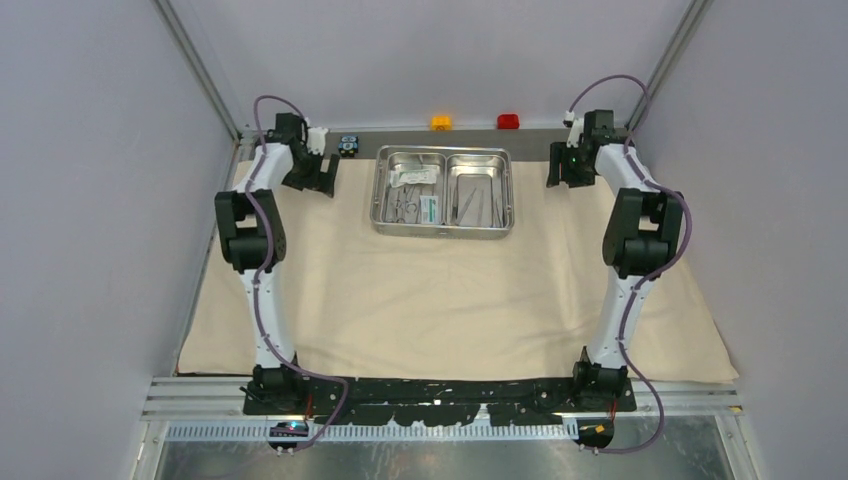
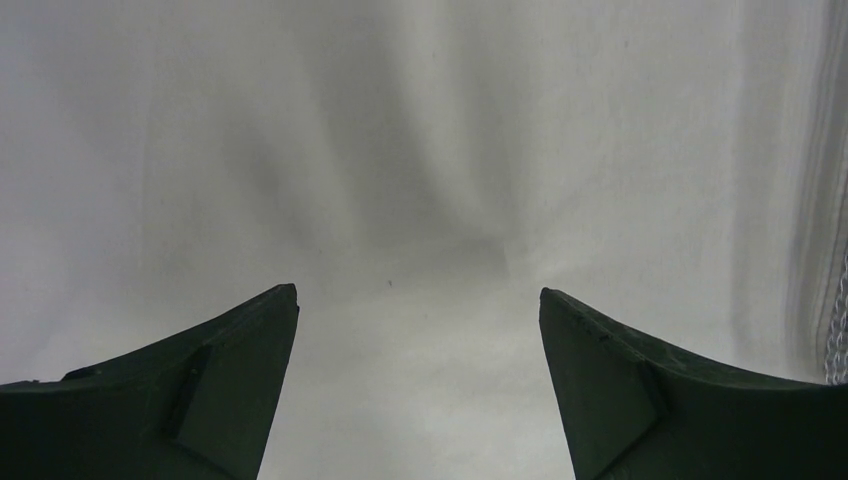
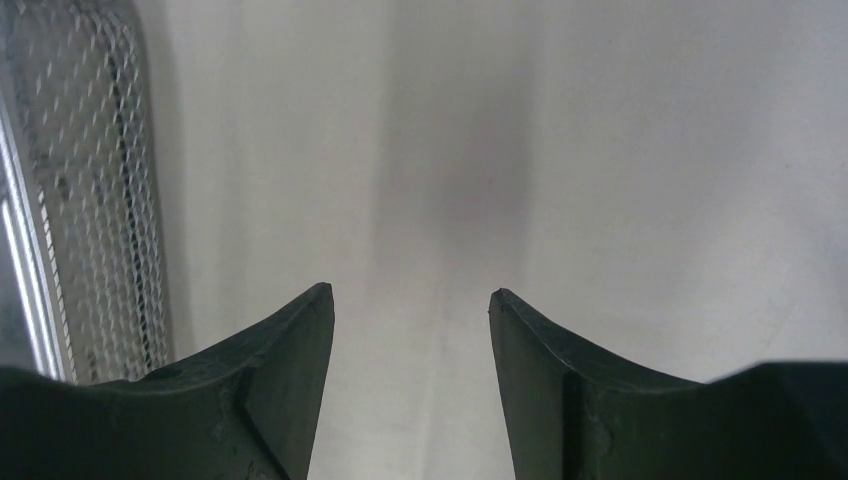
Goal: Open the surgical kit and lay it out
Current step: Smooth out the surgical kit at the center of the board.
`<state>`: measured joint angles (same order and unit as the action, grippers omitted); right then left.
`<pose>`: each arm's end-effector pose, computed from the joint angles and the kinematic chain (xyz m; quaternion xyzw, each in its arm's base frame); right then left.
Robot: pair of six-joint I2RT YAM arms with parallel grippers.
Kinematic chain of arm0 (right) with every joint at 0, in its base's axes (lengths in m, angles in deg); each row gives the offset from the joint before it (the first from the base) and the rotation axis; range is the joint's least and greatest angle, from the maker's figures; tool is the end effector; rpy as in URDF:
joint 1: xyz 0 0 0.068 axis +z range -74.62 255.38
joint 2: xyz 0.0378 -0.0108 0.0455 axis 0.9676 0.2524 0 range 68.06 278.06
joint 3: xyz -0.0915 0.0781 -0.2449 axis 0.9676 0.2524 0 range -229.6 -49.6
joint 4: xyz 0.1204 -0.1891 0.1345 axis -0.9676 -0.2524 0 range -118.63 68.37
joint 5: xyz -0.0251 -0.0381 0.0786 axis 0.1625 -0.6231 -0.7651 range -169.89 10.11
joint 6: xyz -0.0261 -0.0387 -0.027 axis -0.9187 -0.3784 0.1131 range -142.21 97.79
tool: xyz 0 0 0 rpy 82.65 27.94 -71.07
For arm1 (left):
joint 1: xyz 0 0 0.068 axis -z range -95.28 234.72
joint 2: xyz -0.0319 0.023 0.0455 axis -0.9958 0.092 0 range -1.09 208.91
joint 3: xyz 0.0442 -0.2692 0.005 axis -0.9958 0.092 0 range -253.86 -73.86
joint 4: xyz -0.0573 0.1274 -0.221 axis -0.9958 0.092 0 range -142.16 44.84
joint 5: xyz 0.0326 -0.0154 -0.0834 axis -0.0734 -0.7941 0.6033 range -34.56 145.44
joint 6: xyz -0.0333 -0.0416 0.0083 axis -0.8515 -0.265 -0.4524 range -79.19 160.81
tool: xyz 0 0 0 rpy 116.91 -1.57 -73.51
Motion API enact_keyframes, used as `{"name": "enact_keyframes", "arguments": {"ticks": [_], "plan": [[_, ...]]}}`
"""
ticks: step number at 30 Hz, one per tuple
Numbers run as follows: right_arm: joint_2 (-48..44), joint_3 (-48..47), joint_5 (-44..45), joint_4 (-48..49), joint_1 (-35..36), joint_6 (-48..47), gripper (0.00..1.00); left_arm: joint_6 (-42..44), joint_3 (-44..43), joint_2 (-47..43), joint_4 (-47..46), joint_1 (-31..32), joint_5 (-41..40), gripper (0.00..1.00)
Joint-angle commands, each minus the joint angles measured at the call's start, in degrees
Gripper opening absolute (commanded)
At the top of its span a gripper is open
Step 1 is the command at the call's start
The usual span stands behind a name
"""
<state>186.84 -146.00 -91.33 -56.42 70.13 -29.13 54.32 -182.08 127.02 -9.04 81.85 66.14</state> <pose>0.4542 -0.0348 0.2156 -0.0420 0.9540 0.0653 0.2897 0.4829 0.0176 0.1973 0.1114 0.9620 -0.0566 0.2429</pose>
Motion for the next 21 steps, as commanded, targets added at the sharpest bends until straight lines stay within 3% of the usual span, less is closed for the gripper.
{"name": "enact_keyframes", "arguments": {"ticks": [1,15,21], "plan": [[5.54,-9.1,4.27,1.57,1.24,5.78,0.64,-4.28,-10.51,5.52,2.84,1.65,-4.44,0.94],[16.64,-18.17,9.44,-2.17,1.66,6.11,0.65,-8.17,-17.43,13.84,8.64,2.37,-3.53,0.94],[19.12,-19.71,9.53,-4.59,1.65,5.69,0.52,-9.2,-14.71,13.46,8.29,2.35,-1.5,0.94]]}}
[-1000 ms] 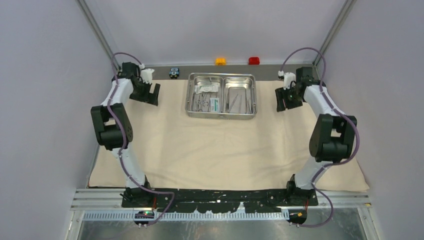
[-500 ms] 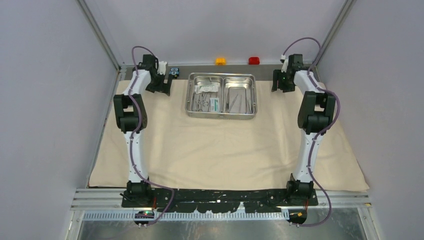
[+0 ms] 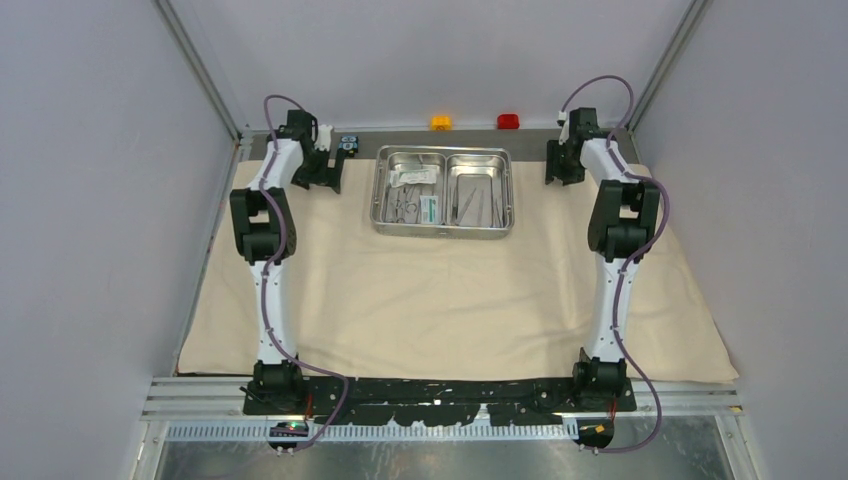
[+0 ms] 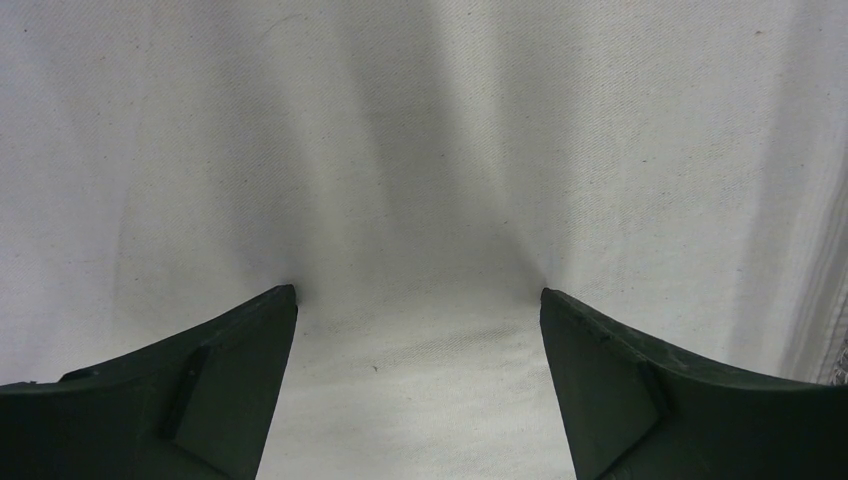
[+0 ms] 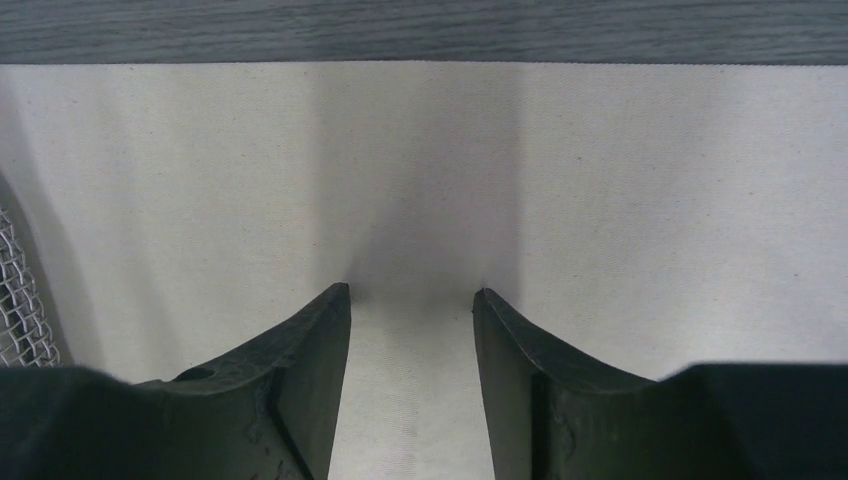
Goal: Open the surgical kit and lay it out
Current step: Smooth out the surgical kit at the center of the board.
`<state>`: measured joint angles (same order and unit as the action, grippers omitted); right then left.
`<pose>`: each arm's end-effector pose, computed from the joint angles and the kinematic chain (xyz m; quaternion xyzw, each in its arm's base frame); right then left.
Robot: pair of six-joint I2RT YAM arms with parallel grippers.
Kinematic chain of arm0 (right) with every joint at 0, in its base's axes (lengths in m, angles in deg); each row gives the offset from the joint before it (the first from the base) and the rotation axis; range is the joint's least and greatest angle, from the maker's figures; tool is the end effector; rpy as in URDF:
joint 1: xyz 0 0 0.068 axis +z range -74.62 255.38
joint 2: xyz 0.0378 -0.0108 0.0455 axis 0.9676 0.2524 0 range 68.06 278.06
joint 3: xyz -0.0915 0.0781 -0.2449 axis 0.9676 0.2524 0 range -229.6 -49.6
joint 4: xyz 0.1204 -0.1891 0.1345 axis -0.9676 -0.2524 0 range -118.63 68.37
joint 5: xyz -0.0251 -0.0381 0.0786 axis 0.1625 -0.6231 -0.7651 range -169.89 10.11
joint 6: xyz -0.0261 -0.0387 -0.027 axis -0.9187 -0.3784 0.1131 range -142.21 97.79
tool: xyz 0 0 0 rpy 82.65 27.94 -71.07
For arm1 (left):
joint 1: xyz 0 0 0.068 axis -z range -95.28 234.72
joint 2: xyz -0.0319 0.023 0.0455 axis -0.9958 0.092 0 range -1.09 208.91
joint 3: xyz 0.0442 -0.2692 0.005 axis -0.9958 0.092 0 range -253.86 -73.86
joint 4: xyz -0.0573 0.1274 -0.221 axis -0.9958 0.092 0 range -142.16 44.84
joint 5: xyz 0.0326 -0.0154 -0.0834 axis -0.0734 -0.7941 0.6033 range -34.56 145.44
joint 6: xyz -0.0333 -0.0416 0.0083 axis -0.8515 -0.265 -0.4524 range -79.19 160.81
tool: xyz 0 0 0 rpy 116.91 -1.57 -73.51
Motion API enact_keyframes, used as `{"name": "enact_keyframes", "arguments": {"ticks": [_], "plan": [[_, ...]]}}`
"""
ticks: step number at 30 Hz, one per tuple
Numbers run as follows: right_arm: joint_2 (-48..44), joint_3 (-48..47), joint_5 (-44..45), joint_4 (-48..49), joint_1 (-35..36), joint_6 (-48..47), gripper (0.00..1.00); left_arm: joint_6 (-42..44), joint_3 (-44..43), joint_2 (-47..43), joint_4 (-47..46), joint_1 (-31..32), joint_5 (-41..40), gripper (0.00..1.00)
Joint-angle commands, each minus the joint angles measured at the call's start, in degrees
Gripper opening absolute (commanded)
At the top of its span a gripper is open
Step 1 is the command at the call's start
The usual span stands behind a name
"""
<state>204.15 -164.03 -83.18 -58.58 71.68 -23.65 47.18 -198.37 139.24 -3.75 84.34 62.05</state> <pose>0.5161 -0.0315 0.1685 0.0113 0.9623 0.0155 0.2713 0.5228 -0.0006 0.1746 0.0637 0.9712 -0.0430 0.2256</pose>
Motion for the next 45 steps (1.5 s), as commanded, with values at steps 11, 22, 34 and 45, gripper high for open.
{"name": "enact_keyframes", "arguments": {"ticks": [11,22,34,45], "plan": [[2.25,-1.47,1.03,-2.6,0.1,-0.24,0.15,-2.33,1.66,3.09,3.99,1.66,1.64,0.63],[2.02,-2.29,0.8,-3.1,0.1,-0.98,0.01,-2.44,-2.83,6.4,7.19,2.39,1.25,0.06],[5.14,-8.12,1.96,-5.92,0.11,-1.38,0.0,-2.04,-4.55,4.39,6.33,0.67,-2.04,0.0],[10.22,-17.15,2.06,-9.8,0.5,-1.23,0.01,-0.84,-9.5,7.13,8.37,-3.71,-4.74,0.0]]}}
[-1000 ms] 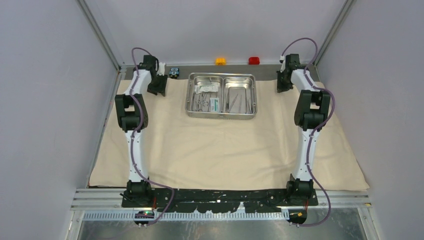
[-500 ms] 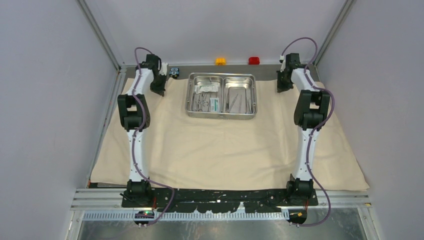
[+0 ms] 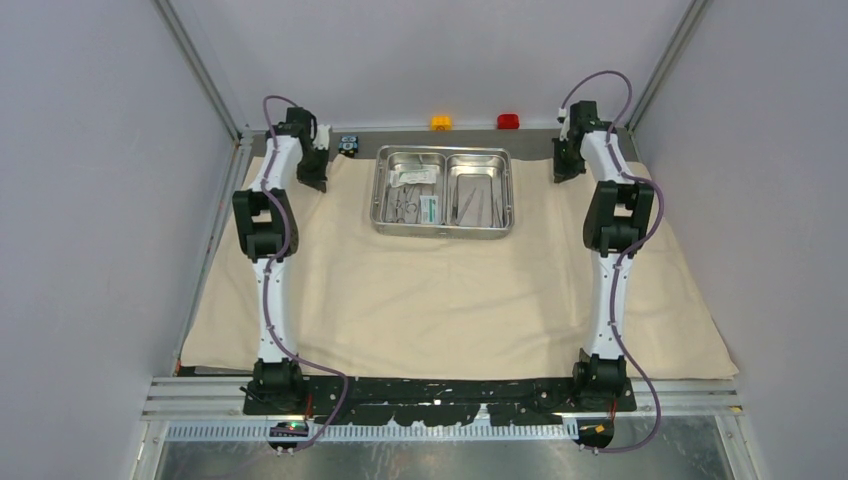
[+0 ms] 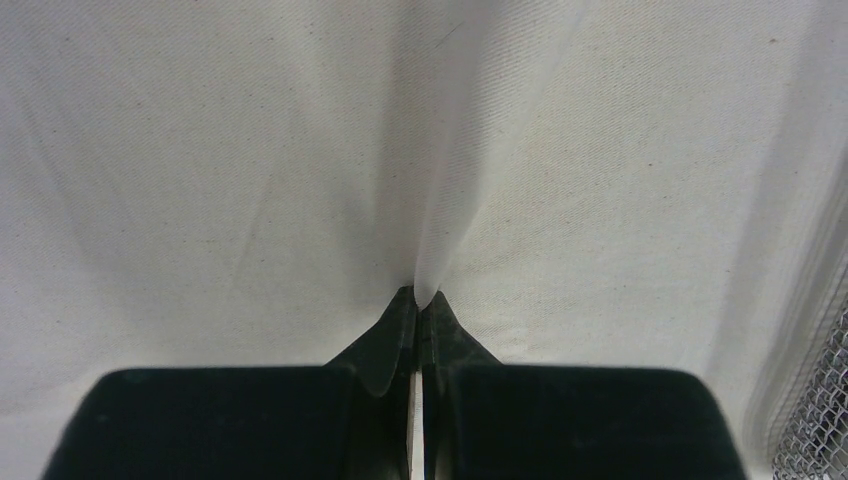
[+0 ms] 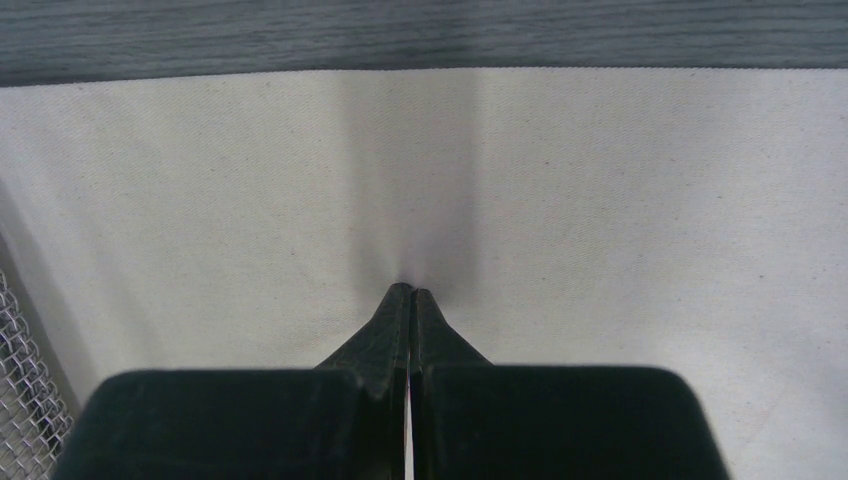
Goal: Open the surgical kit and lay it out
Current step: Smooth out the surgical kit at the center of the board.
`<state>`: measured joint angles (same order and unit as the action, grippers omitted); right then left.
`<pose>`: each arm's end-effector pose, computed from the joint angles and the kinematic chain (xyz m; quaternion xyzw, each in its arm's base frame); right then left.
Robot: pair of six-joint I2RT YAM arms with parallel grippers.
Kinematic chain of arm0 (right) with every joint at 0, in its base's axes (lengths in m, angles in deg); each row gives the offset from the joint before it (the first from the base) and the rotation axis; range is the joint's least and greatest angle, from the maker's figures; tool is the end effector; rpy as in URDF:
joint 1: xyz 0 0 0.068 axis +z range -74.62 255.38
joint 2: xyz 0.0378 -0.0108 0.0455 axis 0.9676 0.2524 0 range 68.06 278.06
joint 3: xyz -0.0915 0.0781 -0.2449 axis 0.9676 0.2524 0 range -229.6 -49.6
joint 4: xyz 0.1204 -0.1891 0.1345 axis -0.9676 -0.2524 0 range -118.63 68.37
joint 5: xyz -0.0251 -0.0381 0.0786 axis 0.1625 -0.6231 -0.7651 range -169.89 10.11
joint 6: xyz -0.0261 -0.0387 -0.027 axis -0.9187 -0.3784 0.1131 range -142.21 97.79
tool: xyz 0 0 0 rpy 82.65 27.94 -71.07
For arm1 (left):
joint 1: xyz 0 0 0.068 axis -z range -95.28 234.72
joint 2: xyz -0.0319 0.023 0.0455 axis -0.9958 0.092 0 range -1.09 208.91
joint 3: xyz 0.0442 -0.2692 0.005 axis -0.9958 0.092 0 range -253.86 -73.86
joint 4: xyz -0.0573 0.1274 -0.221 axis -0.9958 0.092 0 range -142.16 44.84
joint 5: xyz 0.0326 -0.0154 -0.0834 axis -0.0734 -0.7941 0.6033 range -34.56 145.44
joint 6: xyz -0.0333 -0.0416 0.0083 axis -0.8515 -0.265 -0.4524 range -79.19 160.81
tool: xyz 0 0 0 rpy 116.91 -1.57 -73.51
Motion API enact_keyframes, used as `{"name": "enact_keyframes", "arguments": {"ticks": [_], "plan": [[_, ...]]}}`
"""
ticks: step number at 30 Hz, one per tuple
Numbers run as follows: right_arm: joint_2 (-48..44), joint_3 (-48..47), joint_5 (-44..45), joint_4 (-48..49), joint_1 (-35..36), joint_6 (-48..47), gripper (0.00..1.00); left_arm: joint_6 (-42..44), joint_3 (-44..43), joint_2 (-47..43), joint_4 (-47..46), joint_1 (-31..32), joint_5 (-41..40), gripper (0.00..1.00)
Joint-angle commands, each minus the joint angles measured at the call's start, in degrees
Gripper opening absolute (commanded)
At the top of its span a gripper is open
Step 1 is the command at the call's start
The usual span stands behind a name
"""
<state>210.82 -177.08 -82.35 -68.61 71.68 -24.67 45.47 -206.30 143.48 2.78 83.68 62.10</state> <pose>0.5322 -0.0330 0.1696 0.0054 0.9706 0.0079 0.2404 0.5298 0.0055 0.1731 0.0424 0.9775 -0.0470 0.2010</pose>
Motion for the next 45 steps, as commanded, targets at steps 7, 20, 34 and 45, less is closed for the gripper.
{"name": "enact_keyframes", "arguments": {"ticks": [7,20,34,45], "plan": [[5.46,-7.0,2.19,-0.81,0.8,-0.77,0.01,1.31,-4.7,4.6,2.56,-3.4,-6.2,0.0],[6.88,-9.41,7.23,-2.62,0.64,-2.19,0.0,1.58,-10.6,7.42,3.7,-6.17,-10.0,0.0],[8.17,-11.21,8.11,-3.64,0.45,-1.06,0.0,1.79,-14.34,9.48,3.33,-6.02,-8.88,0.0],[9.14,-13.62,8.79,-3.91,0.36,-1.29,0.0,2.61,-16.35,10.81,2.5,-5.58,-10.49,0.0]]}}
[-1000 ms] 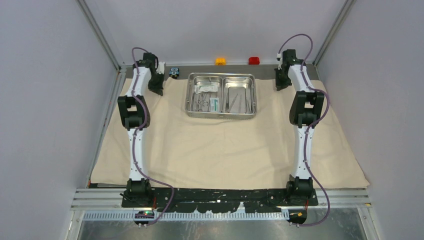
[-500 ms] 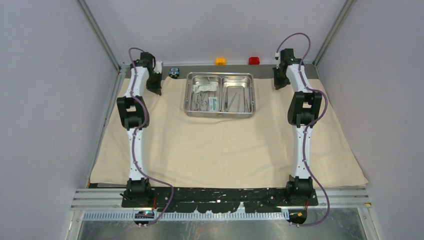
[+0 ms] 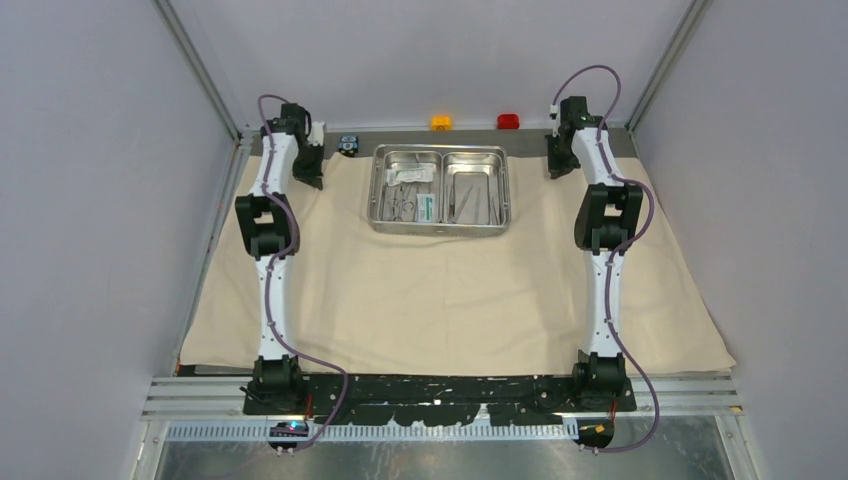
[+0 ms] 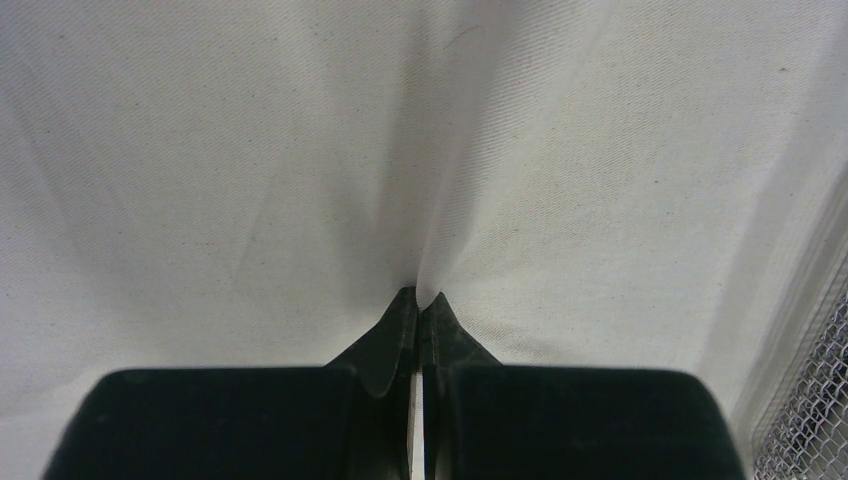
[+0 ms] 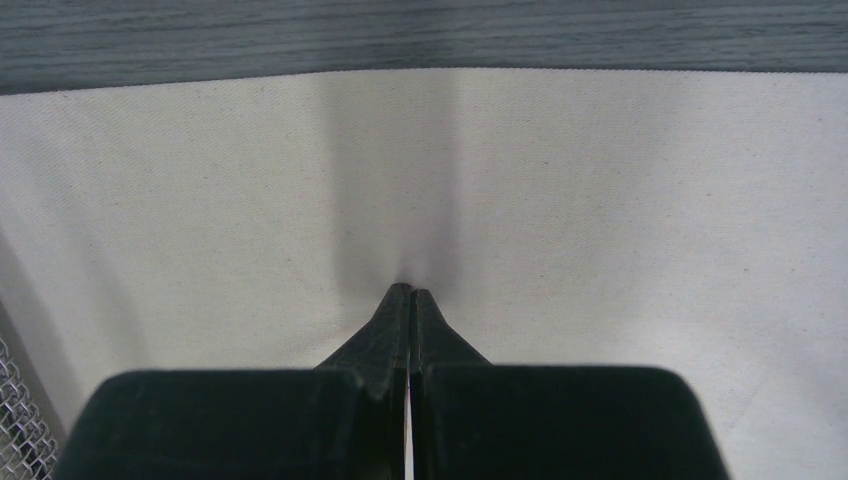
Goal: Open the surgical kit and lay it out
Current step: Smooth out the surgical kit at the center of the board.
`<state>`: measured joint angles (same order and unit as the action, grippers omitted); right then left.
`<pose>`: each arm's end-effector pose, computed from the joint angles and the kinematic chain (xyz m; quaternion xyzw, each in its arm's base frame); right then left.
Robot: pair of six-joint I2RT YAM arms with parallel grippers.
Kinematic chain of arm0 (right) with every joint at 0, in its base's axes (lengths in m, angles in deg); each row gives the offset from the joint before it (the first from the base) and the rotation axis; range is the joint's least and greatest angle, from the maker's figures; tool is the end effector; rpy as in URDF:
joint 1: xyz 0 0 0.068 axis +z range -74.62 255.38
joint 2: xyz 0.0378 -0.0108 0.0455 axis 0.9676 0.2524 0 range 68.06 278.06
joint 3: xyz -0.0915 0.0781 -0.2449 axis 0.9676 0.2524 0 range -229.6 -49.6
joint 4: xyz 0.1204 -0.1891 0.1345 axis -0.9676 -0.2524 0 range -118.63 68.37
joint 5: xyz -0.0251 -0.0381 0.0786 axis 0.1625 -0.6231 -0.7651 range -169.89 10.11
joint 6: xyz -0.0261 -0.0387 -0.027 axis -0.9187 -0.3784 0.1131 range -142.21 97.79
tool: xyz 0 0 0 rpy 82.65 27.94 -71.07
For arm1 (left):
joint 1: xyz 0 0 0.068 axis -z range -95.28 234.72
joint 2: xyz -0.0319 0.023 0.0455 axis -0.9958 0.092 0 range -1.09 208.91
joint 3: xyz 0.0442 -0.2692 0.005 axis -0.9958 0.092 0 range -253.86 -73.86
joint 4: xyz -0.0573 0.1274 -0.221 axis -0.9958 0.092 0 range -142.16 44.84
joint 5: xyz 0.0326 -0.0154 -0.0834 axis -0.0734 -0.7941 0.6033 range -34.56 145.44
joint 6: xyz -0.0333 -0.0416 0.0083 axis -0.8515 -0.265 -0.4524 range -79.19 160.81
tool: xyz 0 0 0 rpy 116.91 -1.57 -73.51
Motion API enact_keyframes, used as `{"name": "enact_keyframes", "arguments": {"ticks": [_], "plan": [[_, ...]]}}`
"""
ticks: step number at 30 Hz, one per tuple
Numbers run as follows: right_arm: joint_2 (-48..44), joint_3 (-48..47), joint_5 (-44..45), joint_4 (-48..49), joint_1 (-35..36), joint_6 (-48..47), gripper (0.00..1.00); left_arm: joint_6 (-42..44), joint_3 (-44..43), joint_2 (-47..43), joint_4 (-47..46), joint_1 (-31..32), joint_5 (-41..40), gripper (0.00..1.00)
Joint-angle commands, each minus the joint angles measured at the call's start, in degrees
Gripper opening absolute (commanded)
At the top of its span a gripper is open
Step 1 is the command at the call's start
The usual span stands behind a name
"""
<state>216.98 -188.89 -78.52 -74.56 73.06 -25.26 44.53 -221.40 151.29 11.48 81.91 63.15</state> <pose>0.5476 -0.0232 0.1707 -0.0033 0.9714 -0.0227 0.2363 0.5427 0.0219 0.1734 0.0203 0.9801 -0.0553 0.1898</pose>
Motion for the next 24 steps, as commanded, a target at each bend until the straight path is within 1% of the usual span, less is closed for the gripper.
{"name": "enact_keyframes", "arguments": {"ticks": [1,9,19,24], "plan": [[3.23,-2.1,4.94,1.97,-1.01,-0.73,0.0,3.6,-1.4,3.04,-6.24,-3.81,-11.71,0.0],[4.16,-3.41,4.85,1.72,-1.01,-0.99,0.0,4.0,-1.65,2.97,-6.61,-3.88,-12.91,0.0],[6.56,-9.22,6.5,0.86,-1.01,-2.11,0.0,3.99,-3.48,4.11,-7.04,-3.89,-13.51,0.0],[7.2,-10.23,7.18,0.81,-1.01,-2.76,0.0,4.12,-4.12,4.51,-7.32,-3.81,-13.33,0.0]]}}
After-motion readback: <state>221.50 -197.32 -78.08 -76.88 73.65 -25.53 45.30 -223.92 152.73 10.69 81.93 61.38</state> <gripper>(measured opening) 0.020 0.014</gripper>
